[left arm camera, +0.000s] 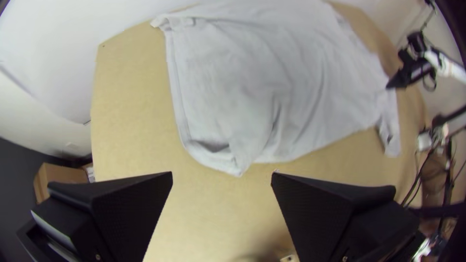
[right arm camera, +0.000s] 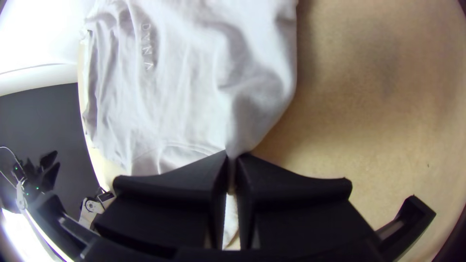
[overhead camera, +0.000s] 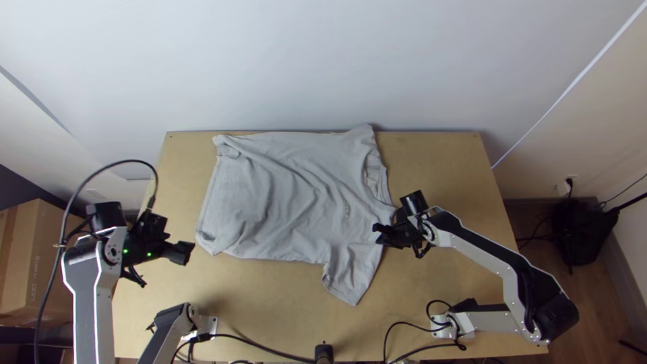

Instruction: Fold the t-shirt

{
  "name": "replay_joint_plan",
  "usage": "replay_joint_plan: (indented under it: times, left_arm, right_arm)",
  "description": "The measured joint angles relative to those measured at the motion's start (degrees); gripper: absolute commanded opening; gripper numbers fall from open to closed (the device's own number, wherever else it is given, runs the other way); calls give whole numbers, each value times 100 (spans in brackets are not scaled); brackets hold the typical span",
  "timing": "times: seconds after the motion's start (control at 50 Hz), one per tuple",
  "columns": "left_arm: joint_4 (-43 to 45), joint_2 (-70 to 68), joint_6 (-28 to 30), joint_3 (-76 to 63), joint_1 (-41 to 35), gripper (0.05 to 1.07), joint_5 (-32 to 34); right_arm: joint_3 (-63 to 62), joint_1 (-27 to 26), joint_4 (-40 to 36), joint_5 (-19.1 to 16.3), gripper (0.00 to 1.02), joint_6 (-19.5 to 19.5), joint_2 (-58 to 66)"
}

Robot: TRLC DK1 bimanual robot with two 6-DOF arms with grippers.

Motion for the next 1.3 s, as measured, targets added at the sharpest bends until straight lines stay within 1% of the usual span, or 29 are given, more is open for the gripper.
replay_joint_plan:
  times: [0.04,0.08,0.16,0.18,0.3,0.52,0.68,0.78,0.86,1.3]
  left_arm:
    - [116,15,219,-107,-46,100,-133]
    - [227,50,402,-212,-103,96,-269]
    - [295,138,743,-354,-264,84,-348]
    - [293,153,848,-404,-308,83,-348]
    - [343,205,1300,-741,-450,82,-350]
    - [452,509,1729,-1106,-846,83,-444]
    - [584,822,1823,-1185,-1095,82,-483]
    - [763,1043,1821,-1244,-1215,70,-494]
    - [933,1239,1821,-1287,-1257,66,-496]
    - [1606,2087,1790,-1360,-1340,65,-496]
  right_arm:
    - [0,-2,-2,0,2,20,-57]
    - [0,-4,-2,0,2,26,-101]
    - [0,-4,-2,0,2,44,-157]
    - [0,-4,-2,2,2,46,-164]
    - [0,-4,-2,2,2,90,-175]
    - [-81,-48,-4,4,2,153,-262]
    - [-140,-188,-2,4,2,157,-280]
    - [-164,-251,2,4,2,170,-282]
    - [-179,-267,13,2,2,170,-282]
    - [-184,-343,20,2,2,170,-315]
